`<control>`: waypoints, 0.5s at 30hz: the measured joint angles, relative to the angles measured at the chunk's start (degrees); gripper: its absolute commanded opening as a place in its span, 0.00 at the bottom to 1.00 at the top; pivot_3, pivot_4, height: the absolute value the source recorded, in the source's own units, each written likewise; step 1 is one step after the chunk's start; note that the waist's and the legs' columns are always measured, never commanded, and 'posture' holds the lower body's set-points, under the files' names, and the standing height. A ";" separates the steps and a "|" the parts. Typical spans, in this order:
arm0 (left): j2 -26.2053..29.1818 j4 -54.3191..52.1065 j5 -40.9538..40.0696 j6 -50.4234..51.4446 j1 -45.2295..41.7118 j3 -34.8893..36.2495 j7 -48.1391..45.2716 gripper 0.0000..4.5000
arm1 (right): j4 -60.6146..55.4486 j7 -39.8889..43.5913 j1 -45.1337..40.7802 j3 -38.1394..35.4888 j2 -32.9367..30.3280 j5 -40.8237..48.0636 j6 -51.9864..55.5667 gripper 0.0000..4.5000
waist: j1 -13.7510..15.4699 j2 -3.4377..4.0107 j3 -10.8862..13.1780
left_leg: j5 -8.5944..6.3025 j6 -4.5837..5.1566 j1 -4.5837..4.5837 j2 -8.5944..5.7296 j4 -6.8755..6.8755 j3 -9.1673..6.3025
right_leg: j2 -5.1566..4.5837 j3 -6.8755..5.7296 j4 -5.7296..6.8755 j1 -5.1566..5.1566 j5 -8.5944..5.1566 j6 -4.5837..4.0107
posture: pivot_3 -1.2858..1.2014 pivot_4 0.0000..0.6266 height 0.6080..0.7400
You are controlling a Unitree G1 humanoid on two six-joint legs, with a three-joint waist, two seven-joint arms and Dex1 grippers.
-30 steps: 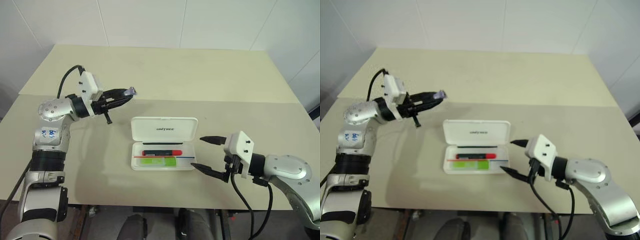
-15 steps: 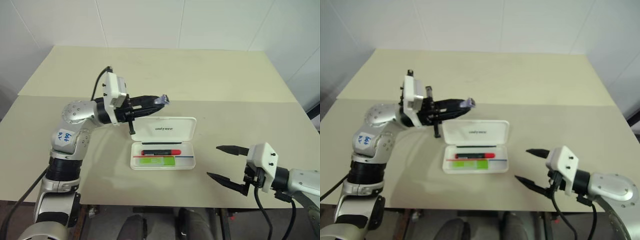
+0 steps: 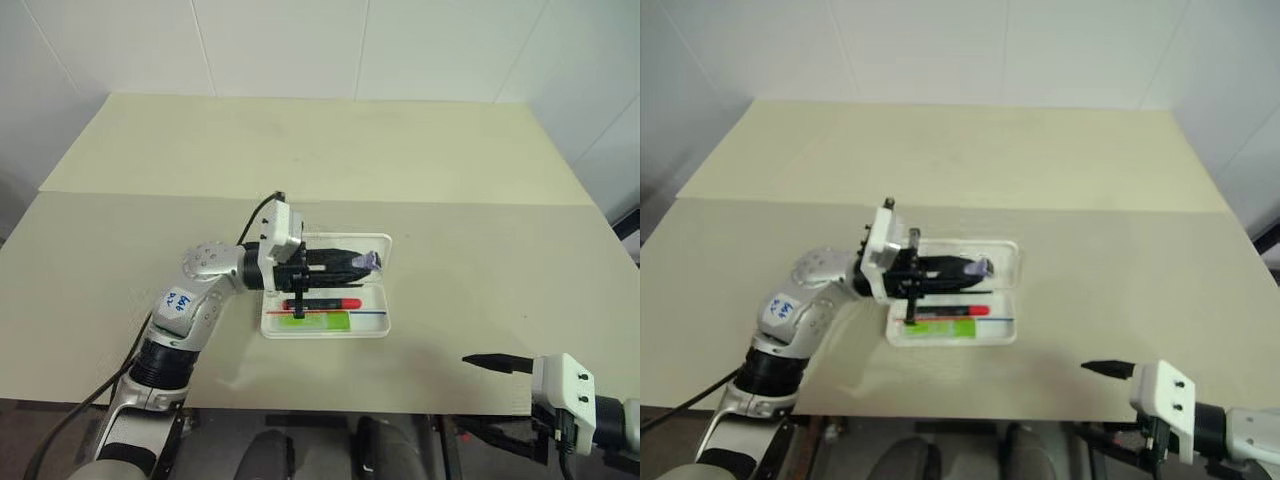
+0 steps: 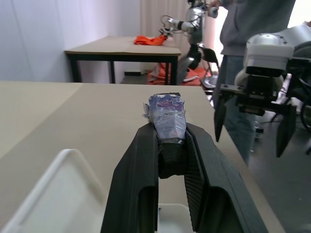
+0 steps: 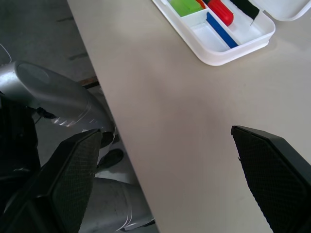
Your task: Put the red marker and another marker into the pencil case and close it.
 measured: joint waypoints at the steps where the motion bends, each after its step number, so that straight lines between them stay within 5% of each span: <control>1: -0.06 -0.27 0.00 0.00 0.25 -0.36 -0.08 0.08 | 0.08 0.09 0.25 -0.39 0.04 0.00 -0.14 1.00 | 0.01 0.00 0.00 | 0.03 -0.05 0.02 0.01 0.00 -0.03 | 0.01 0.00 0.01 0.01 0.00 -0.01 | 0.52 0.24 1.00; 15: 0.28 1.21 8.90 -5.56 4.32 -7.17 -0.24 0.08 | 1.84 -0.31 2.39 -7.16 4.25 3.66 -0.72 1.00 | 0.06 0.02 -0.01 | 0.15 0.13 0.05 0.01 -0.02 -0.57 | 0.01 -0.02 0.07 0.03 0.14 -0.26 | 0.52 0.24 1.00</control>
